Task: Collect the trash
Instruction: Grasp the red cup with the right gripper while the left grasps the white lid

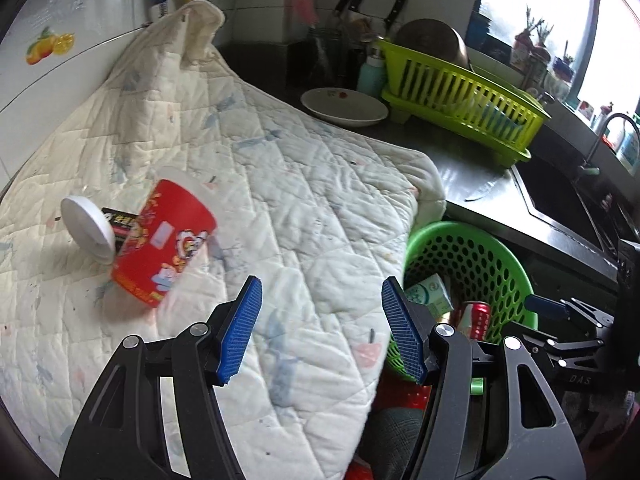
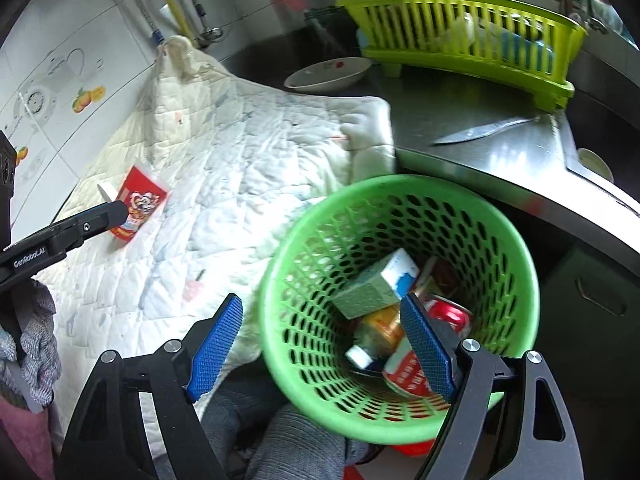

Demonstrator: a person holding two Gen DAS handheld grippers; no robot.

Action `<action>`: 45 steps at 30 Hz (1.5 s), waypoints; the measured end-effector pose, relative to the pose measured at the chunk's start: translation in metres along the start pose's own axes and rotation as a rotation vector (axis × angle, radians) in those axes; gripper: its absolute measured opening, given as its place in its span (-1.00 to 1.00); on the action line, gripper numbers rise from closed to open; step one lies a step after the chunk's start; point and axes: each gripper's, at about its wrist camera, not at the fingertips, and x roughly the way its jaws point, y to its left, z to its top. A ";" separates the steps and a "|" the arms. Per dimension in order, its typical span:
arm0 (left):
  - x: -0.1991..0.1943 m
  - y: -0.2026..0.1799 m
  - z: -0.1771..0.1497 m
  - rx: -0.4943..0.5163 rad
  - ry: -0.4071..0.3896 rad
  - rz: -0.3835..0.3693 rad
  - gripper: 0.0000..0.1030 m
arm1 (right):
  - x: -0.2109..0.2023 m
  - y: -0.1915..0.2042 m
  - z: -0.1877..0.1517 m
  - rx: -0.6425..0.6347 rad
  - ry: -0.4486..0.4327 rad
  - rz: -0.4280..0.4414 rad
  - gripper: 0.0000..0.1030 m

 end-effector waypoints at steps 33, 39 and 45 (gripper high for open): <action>-0.034 0.248 0.013 -0.458 -0.077 0.110 0.42 | 0.167 0.204 0.093 0.294 0.204 0.393 0.52; -0.027 0.257 0.019 -0.467 -0.069 0.108 0.42 | 0.198 0.211 0.104 0.348 0.216 0.379 0.52; -0.019 0.259 0.031 -0.488 -0.065 0.116 0.42 | 0.221 0.209 0.112 0.429 0.248 0.406 0.52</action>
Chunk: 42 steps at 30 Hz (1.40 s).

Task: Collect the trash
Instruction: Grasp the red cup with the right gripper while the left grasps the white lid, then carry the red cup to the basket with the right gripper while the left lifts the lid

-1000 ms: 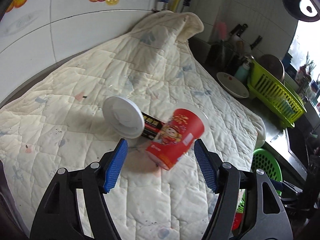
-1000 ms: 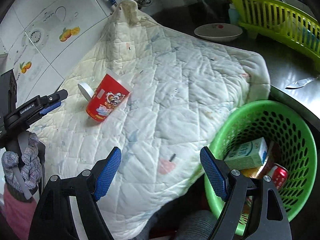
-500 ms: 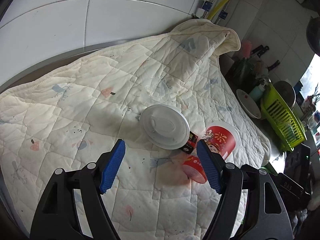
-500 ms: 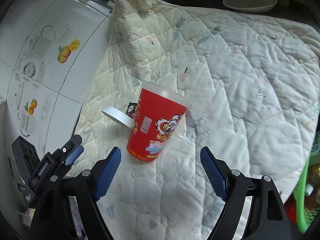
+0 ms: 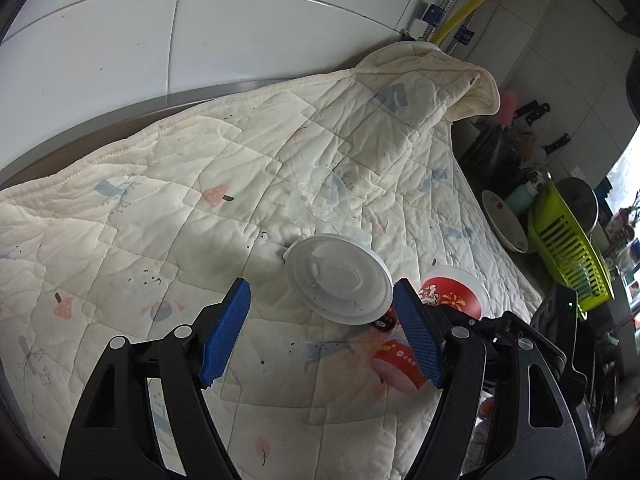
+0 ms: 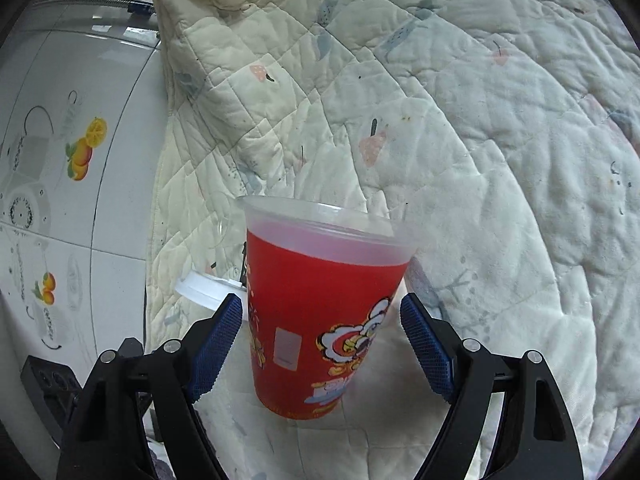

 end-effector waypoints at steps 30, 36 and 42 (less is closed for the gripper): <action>0.082 -0.029 0.016 -0.154 0.115 0.002 0.06 | -0.114 -0.007 -0.058 -0.484 -0.057 -0.110 0.36; 0.086 -0.027 0.012 -0.171 0.137 -0.014 -0.47 | -0.135 -0.024 -0.069 -0.497 -0.073 -0.138 0.36; 0.066 -0.024 0.002 -0.173 0.133 -0.064 -0.91 | -0.154 -0.039 -0.080 -0.508 -0.093 -0.158 0.36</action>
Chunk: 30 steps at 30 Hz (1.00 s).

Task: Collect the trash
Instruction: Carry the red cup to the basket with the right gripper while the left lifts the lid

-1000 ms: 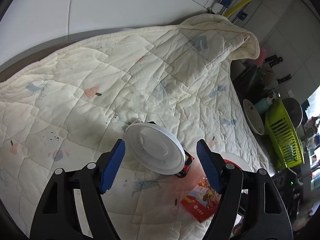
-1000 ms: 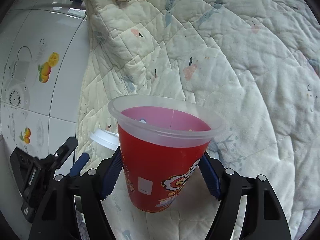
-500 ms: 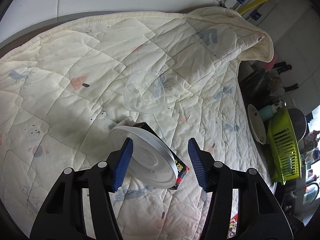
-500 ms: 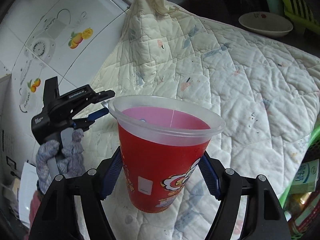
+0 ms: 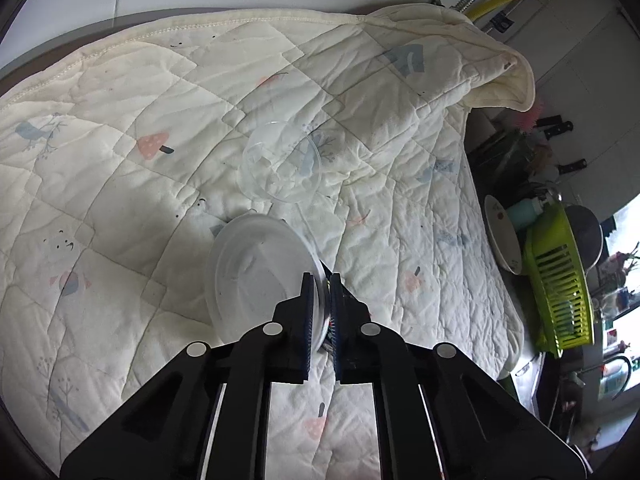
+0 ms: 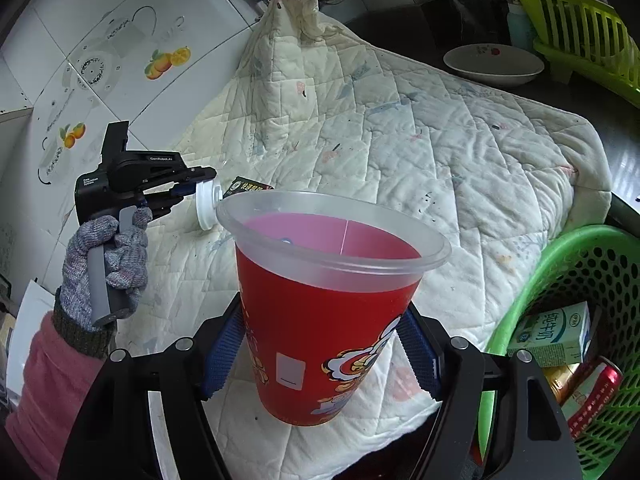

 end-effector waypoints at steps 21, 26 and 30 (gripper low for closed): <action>-0.079 -0.058 -0.077 0.198 -0.054 -0.131 -0.93 | -0.095 -0.086 -0.040 0.062 -0.103 -0.273 0.36; -0.088 -0.083 -0.101 0.253 -0.047 -0.179 -0.92 | -0.109 -0.125 -0.052 0.102 -0.093 -0.418 0.36; -0.090 -0.105 -0.120 0.301 -0.030 -0.212 -0.92 | -0.114 -0.155 -0.065 0.143 -0.075 -0.498 0.37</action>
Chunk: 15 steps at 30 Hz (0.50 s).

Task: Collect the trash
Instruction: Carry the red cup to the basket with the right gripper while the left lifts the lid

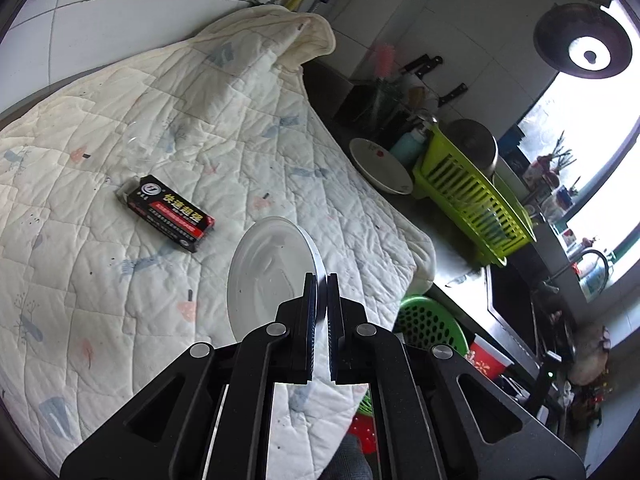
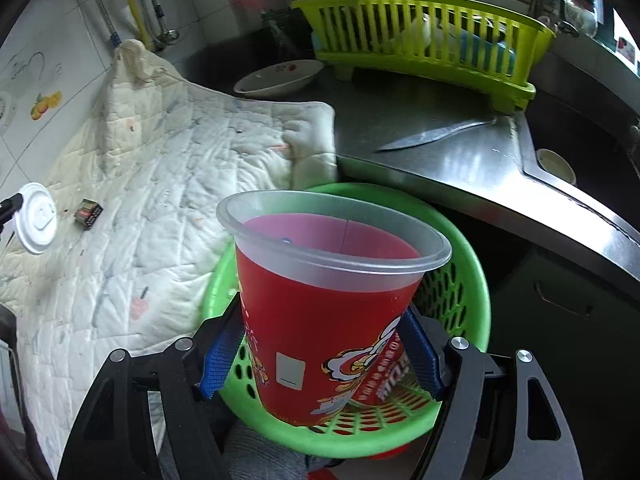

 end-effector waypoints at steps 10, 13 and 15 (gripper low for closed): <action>0.023 -0.068 -0.032 0.104 0.068 -0.085 -0.92 | 0.019 -0.037 -0.008 0.047 0.010 -0.041 0.37; 0.035 -0.085 -0.043 0.127 0.100 -0.103 -0.92 | 0.021 -0.039 -0.003 0.053 -0.002 -0.036 0.40; 0.042 -0.094 -0.050 0.138 0.119 -0.115 -0.92 | 0.019 -0.039 0.000 0.056 -0.016 -0.021 0.47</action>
